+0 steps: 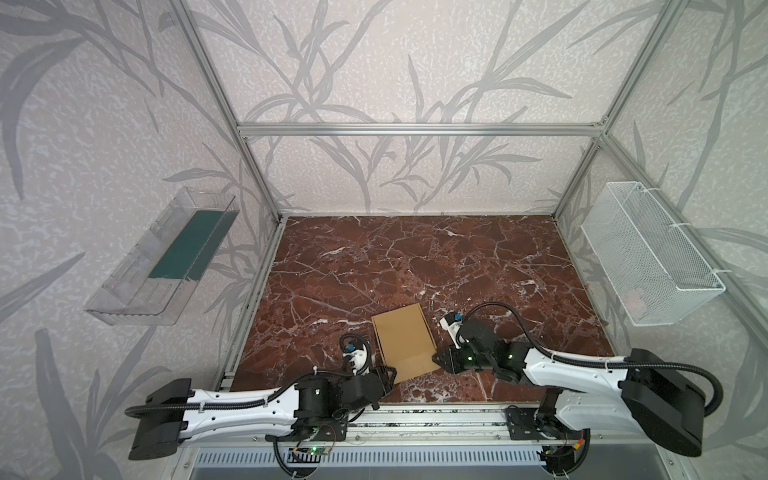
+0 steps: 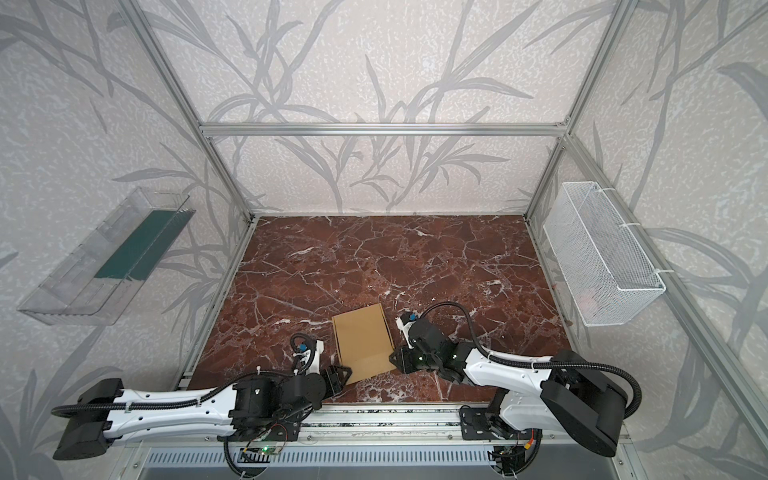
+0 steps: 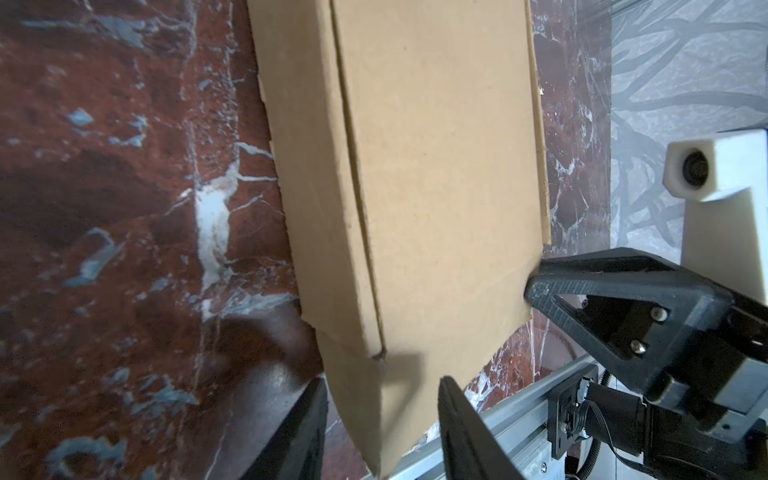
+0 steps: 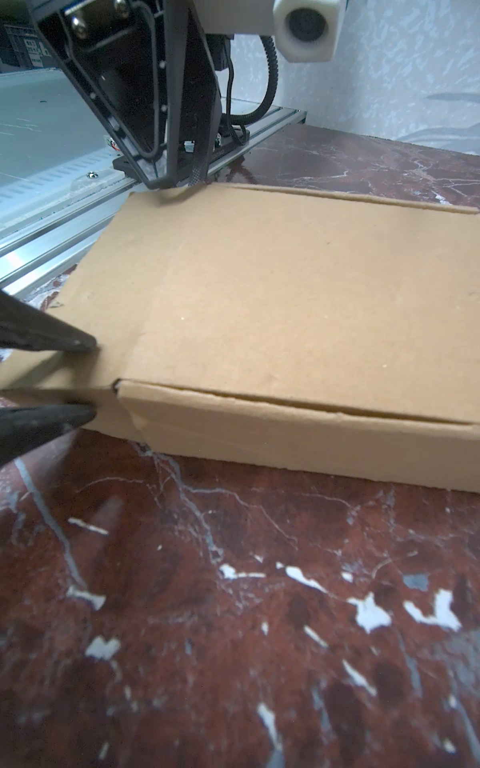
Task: Fold the paper box
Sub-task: 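Lower the left gripper onto the box's near corner beside the right gripper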
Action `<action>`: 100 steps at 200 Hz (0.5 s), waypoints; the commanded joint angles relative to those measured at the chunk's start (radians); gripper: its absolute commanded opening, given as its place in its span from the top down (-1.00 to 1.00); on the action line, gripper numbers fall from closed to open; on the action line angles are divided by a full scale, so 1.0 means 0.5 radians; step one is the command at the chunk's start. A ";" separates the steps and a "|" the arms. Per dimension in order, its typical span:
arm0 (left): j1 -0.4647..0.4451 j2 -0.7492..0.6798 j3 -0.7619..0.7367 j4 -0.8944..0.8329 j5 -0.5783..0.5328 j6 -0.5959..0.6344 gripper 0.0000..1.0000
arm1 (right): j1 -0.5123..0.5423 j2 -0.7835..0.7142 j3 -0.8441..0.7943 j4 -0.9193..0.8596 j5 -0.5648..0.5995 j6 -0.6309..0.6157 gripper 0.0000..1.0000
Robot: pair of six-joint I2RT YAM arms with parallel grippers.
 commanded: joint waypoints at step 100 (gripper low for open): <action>-0.049 -0.049 -0.163 0.273 -0.195 -0.005 0.37 | -0.001 0.003 -0.020 0.042 -0.042 0.033 0.52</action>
